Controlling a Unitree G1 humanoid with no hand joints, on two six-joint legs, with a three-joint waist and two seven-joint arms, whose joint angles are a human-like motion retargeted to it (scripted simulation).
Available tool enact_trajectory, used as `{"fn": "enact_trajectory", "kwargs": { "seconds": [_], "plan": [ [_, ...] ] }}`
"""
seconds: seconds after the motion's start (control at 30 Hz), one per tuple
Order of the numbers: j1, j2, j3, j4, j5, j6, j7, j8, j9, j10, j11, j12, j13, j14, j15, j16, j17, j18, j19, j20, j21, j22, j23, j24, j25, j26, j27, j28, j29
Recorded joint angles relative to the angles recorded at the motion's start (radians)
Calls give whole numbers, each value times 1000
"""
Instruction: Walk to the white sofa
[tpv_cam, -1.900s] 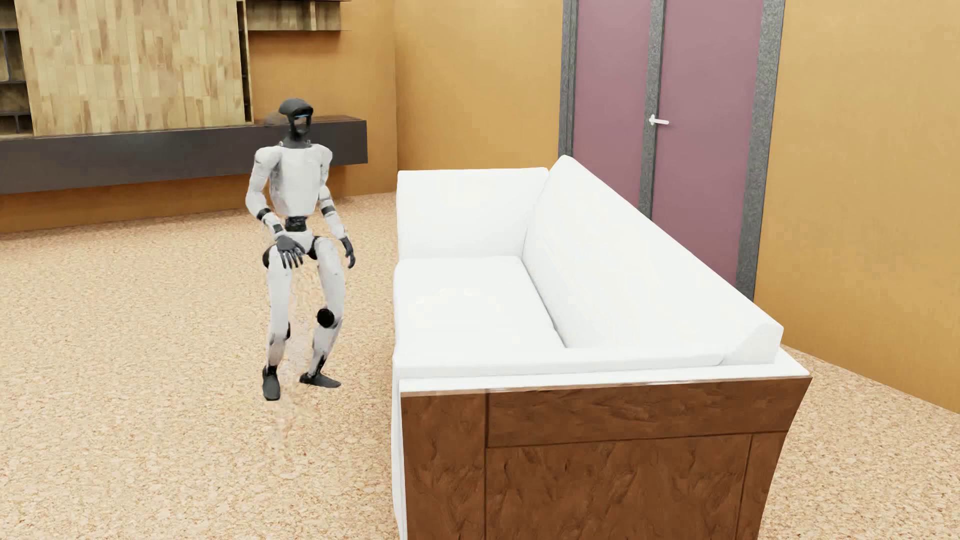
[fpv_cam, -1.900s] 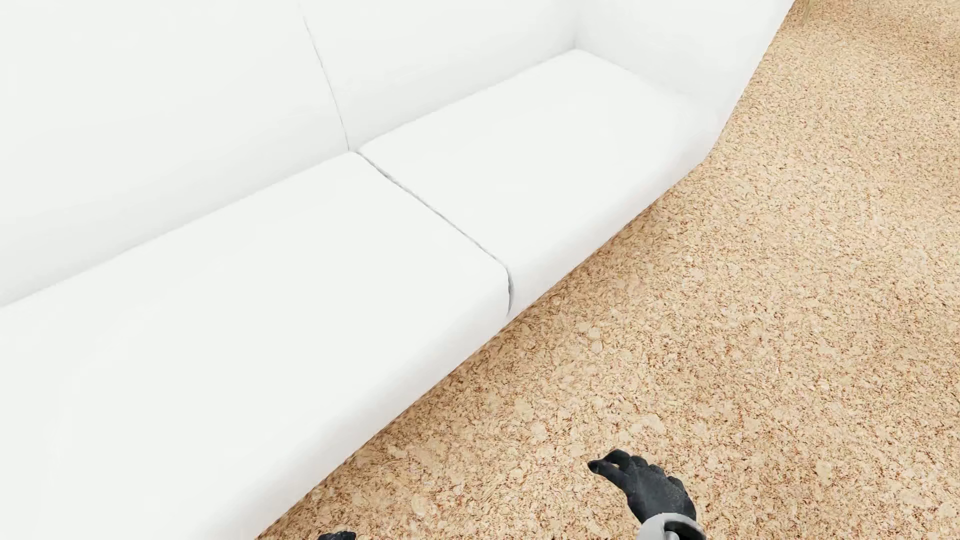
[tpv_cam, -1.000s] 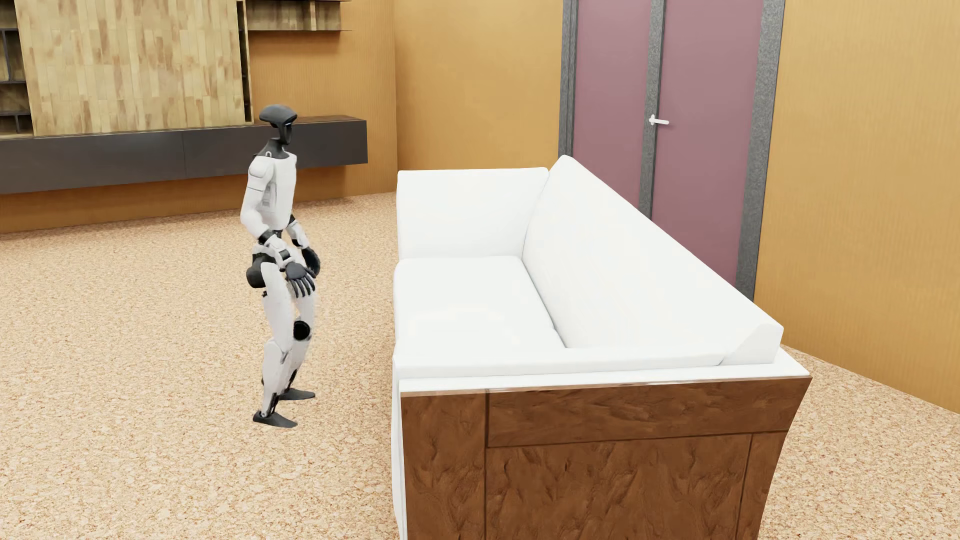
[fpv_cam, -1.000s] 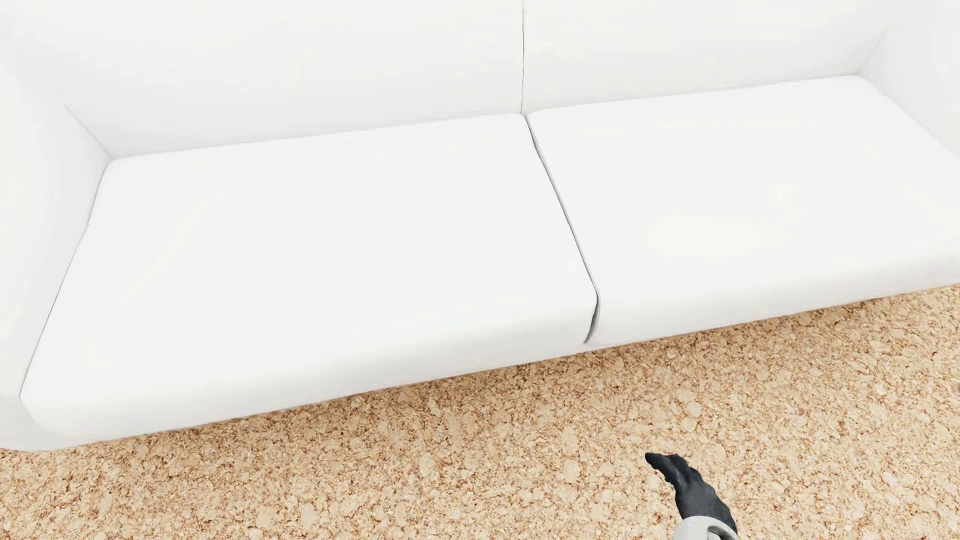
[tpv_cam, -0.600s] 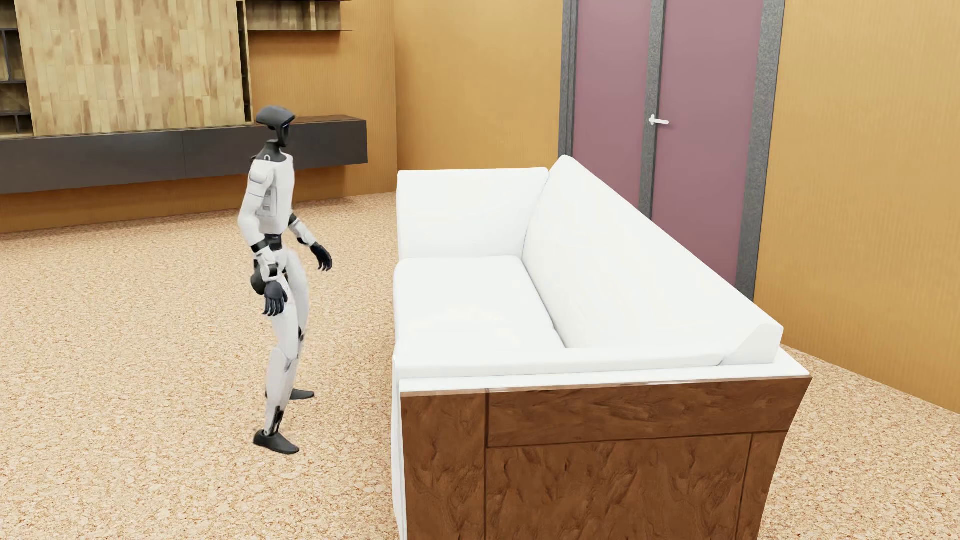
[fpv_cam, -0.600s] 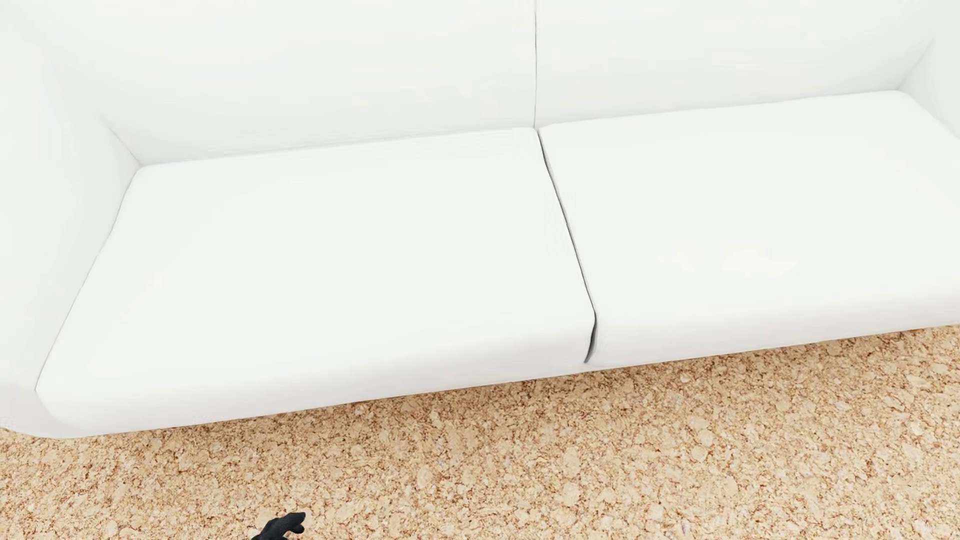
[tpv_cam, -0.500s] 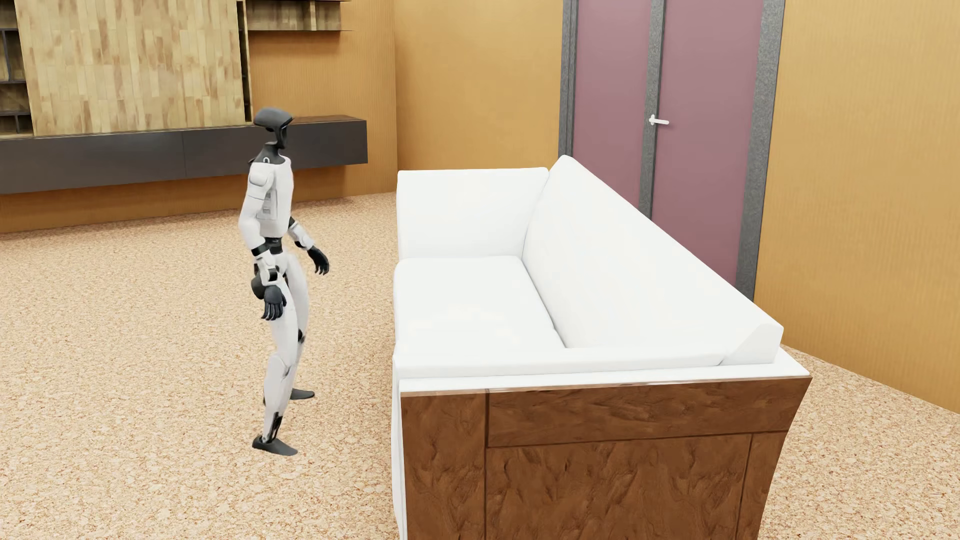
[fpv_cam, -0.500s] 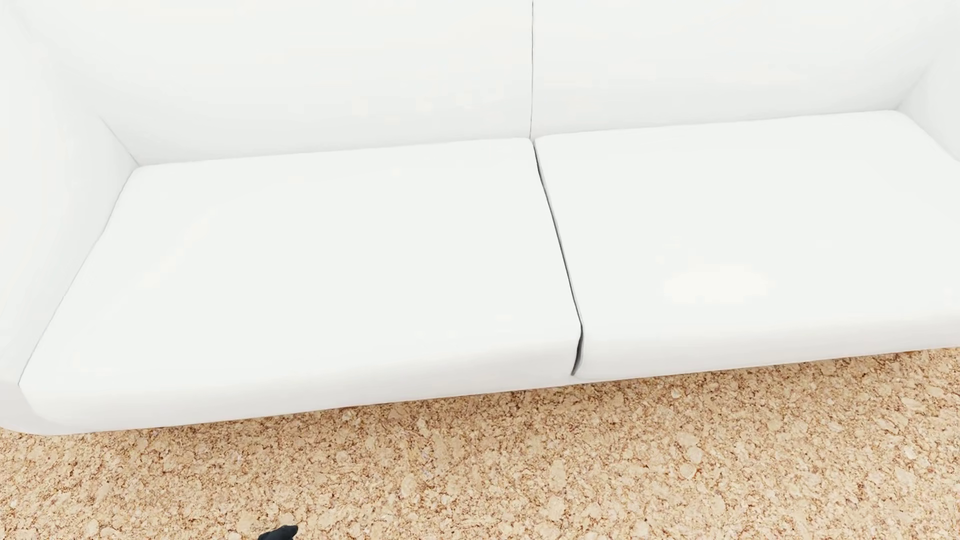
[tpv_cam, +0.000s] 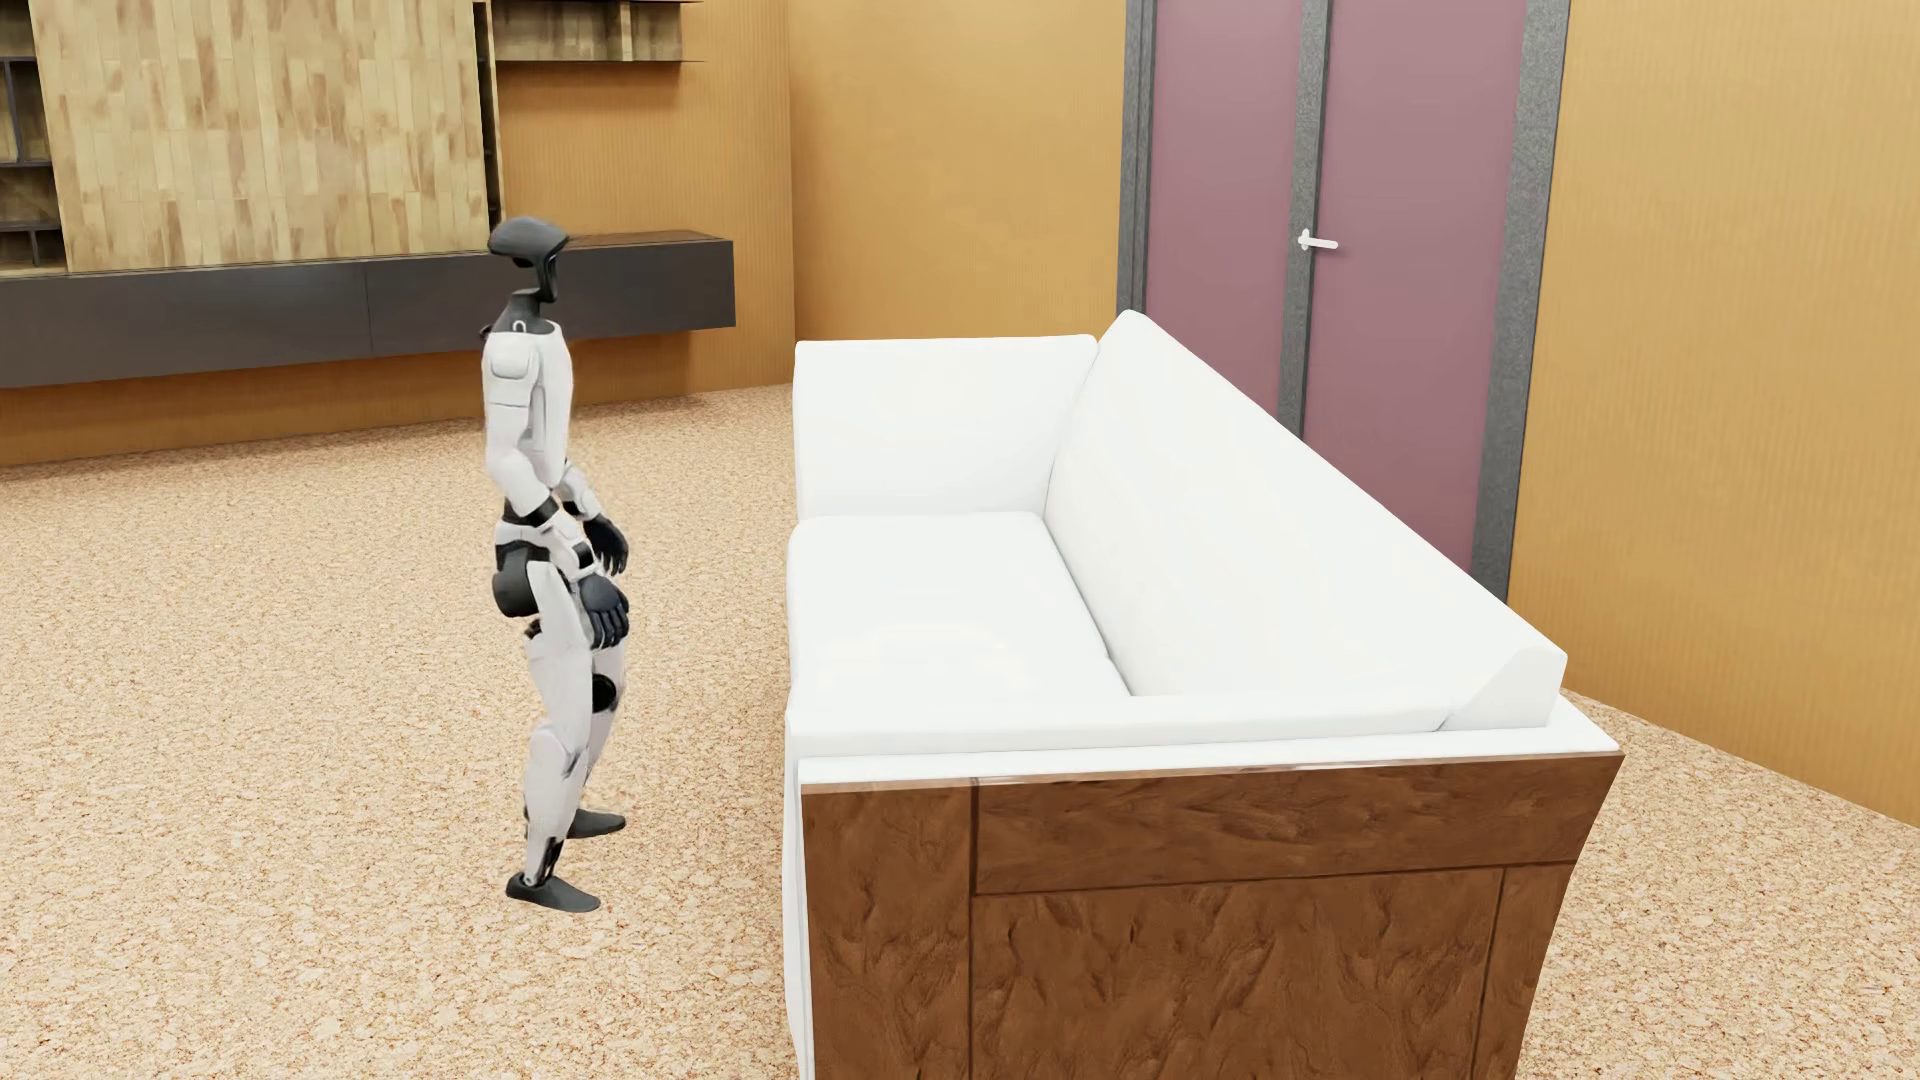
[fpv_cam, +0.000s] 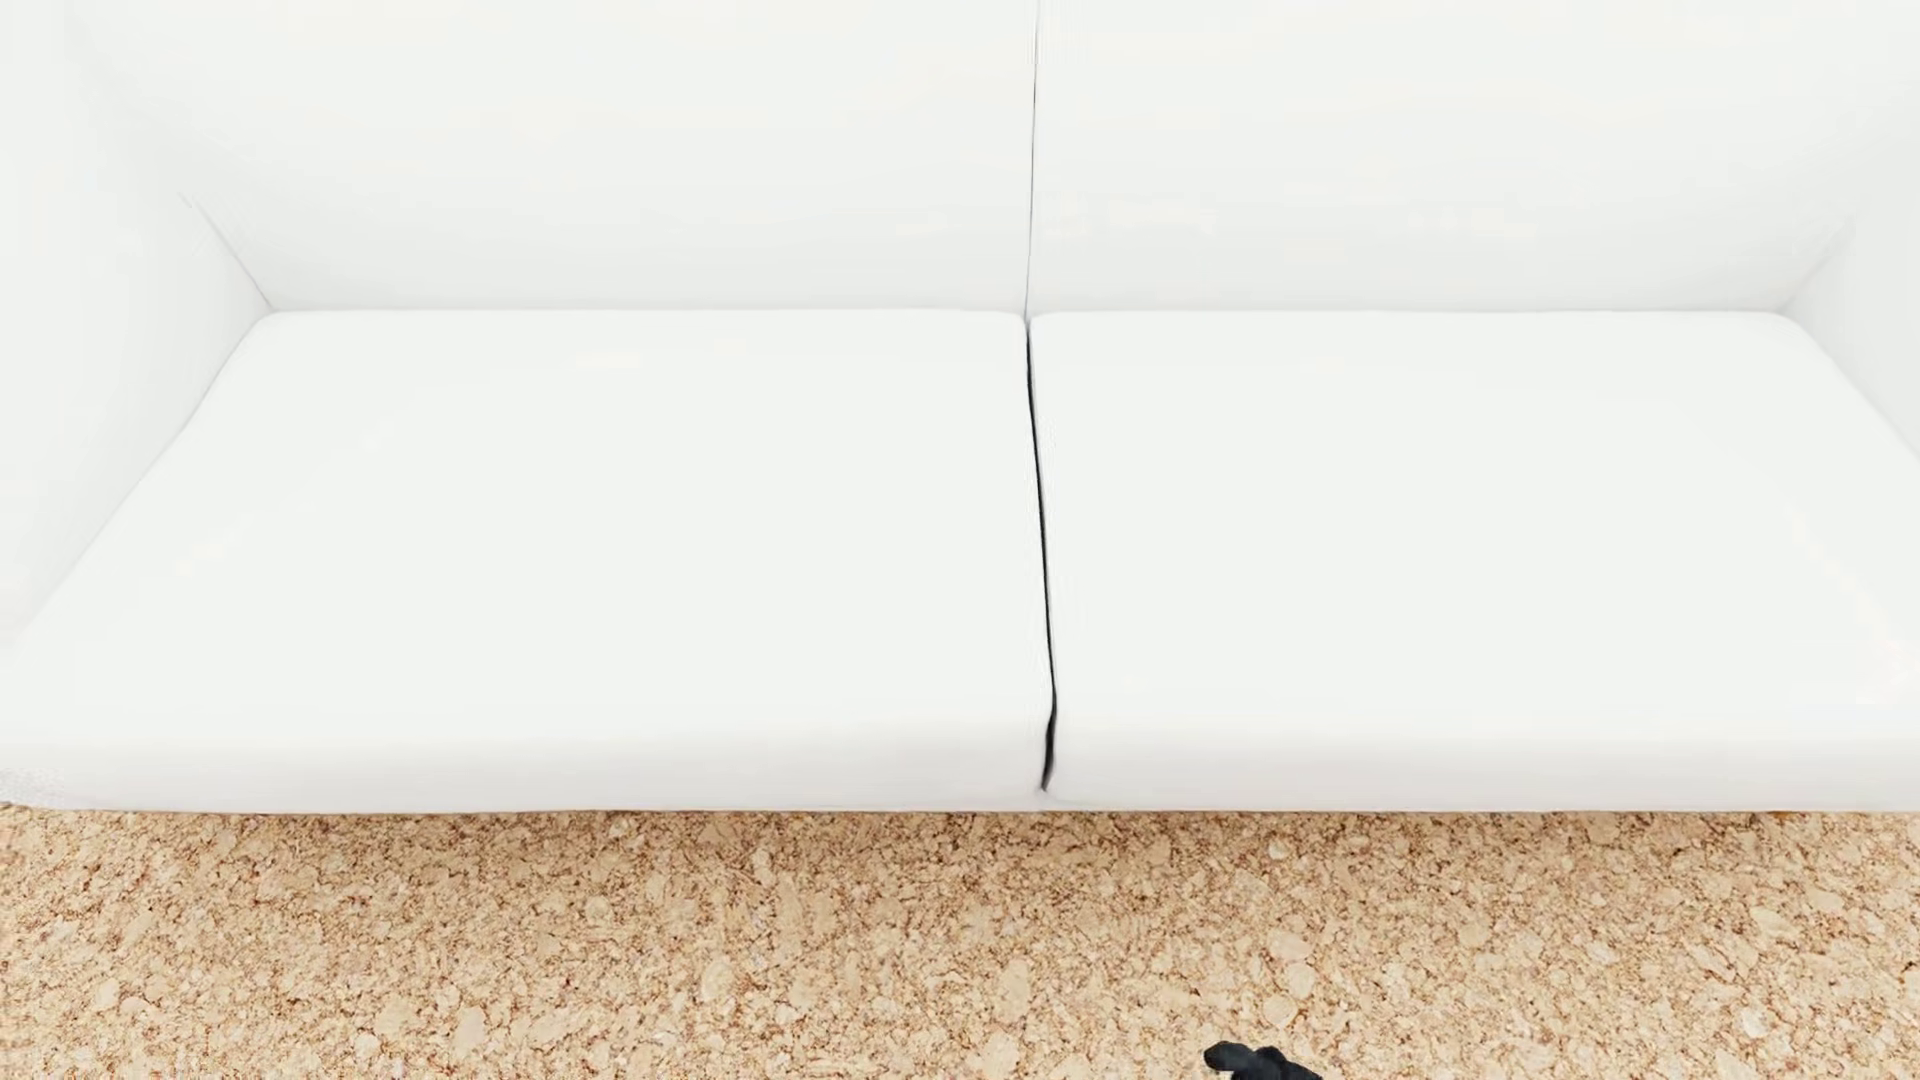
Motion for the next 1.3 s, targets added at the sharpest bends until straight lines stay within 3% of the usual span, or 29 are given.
{"fn": "enact_trajectory", "kwargs": {
  "seconds": [0.07,0.1,0.23,0.4,0.6,1.0,1.3],
  "plan": [
    [55,18,-4,5,3,3,103,-17,-8,-99,-22,-8,6,22,2,3,-4,110,-8,-2,-8,3,2,5,21,2,8,-5,-15],
    [79,26,-2,-4,3,3,108,-21,-11,-144,-31,-19,14,30,4,-4,-4,114,-9,-4,-8,8,4,5,27,12,14,4,-16],
    [114,49,-4,-32,-10,0,88,-48,-16,-223,-52,-35,33,65,7,-7,9,75,-8,-16,29,5,43,0,30,8,30,7,22],
    [98,44,-2,-44,-22,6,64,-71,-14,-214,-49,-14,25,71,8,0,25,81,-12,-7,94,-21,94,-11,15,-5,21,11,63],
    [83,20,5,-29,-12,17,77,-54,-7,-198,-35,22,8,69,9,9,25,85,-20,-18,106,11,61,-11,9,21,9,9,42],
    [31,-44,13,-2,-3,25,80,-31,6,-143,44,35,-34,38,-29,8,5,101,-47,-33,143,-3,83,-16,15,10,9,7,38],
    [-50,-57,18,52,23,36,44,3,18,58,84,37,-33,46,-47,8,27,64,-45,-21,169,-19,91,-31,27,13,20,15,39]
  ]
}}
